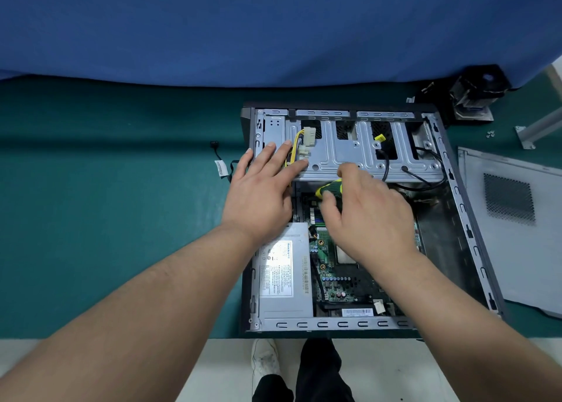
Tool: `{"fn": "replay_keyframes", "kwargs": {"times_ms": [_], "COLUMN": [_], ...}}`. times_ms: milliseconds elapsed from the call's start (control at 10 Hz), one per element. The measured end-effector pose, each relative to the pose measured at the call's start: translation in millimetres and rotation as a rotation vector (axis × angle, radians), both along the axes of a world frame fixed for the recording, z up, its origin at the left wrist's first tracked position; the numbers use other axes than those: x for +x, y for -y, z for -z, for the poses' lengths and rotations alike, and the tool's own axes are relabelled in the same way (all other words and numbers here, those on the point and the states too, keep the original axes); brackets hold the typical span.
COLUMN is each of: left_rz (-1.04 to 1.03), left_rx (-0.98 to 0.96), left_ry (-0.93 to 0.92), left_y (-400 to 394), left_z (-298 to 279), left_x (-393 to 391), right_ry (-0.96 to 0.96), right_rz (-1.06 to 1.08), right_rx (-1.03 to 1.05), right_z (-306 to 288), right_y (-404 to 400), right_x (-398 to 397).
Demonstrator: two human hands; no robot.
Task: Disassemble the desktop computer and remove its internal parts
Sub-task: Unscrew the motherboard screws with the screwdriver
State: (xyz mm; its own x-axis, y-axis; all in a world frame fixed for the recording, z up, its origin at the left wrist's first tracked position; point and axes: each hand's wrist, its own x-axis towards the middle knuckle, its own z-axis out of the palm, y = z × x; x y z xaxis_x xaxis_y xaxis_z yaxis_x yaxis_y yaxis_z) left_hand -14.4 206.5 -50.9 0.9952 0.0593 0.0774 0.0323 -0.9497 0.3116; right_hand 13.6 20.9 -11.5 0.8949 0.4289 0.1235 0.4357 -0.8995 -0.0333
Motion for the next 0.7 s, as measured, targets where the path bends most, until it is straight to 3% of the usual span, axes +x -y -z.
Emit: {"fn": "replay_keyframes", "kwargs": {"times_ms": [200,300,700], "left_rz": [-0.001,0.000,-0.003], "left_rx": [0.006,0.008,0.014], "left_ry": [-0.004,0.000,0.004], "left_y": [0.5,0.1,-0.1], "left_z": [-0.9,-0.5,0.8], "left_x": [-0.1,-0.3,0.0], "right_ry": [-0.027,0.020,-0.029], "right_rz": [-0.067,0.029,0.059], "right_rx": [0.039,0.033,0.077], "right_z": [1.3,2.0,6.9], "right_y": [2.1,0.4,4.0], "right_x": [3.0,0.0,0.0]}}
